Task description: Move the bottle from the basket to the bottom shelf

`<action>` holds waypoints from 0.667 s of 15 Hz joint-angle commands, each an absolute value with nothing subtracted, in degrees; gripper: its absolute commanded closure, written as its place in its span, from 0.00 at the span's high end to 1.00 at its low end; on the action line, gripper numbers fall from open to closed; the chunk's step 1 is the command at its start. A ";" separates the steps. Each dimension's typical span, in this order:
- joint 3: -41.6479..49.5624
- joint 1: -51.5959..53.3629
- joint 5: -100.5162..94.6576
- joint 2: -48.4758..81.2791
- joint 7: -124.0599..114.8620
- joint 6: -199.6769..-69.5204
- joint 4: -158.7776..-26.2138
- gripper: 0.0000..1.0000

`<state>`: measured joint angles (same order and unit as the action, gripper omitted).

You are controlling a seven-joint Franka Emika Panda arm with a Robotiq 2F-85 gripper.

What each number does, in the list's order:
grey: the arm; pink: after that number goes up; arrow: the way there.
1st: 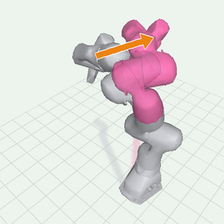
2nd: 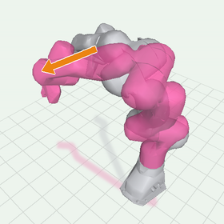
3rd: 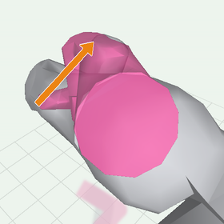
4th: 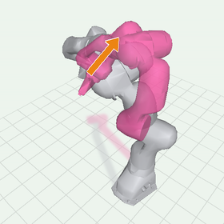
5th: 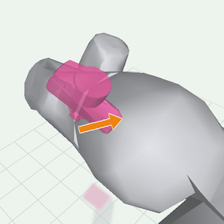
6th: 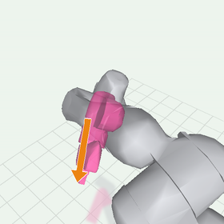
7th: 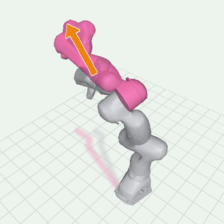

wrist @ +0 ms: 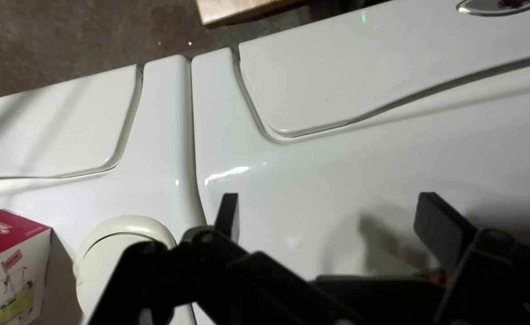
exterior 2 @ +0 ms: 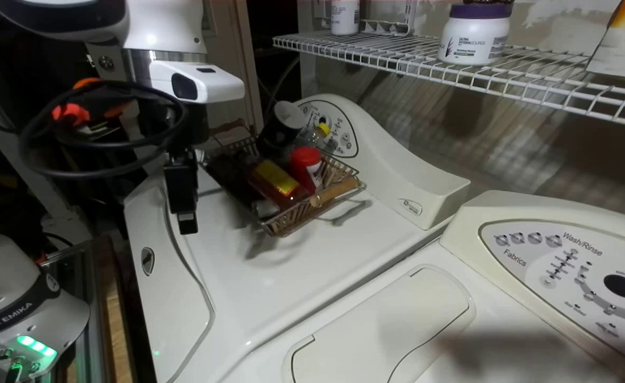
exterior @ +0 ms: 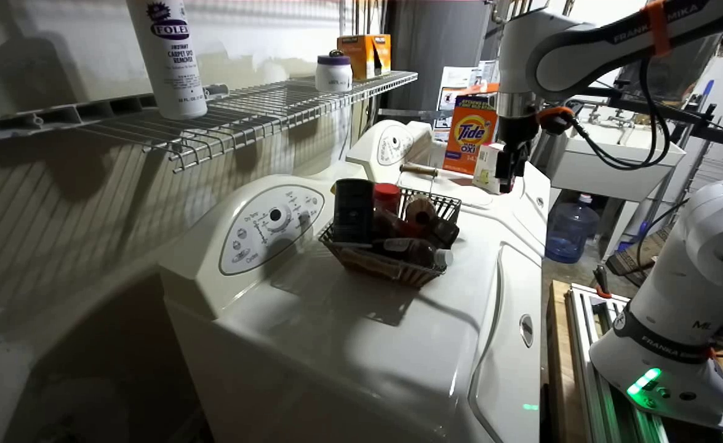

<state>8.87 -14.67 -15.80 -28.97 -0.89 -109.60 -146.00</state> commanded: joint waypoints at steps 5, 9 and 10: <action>2.68 -9.93 1.48 -30.94 -20.38 -108.45 -143.95 1.00; -1.84 -10.10 6.09 -27.90 -34.47 -109.97 -141.64 1.00; -2.65 -10.29 6.91 -27.25 -37.64 -110.52 -141.29 1.00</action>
<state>-0.54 -9.75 3.64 -29.96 -29.39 -109.58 -143.52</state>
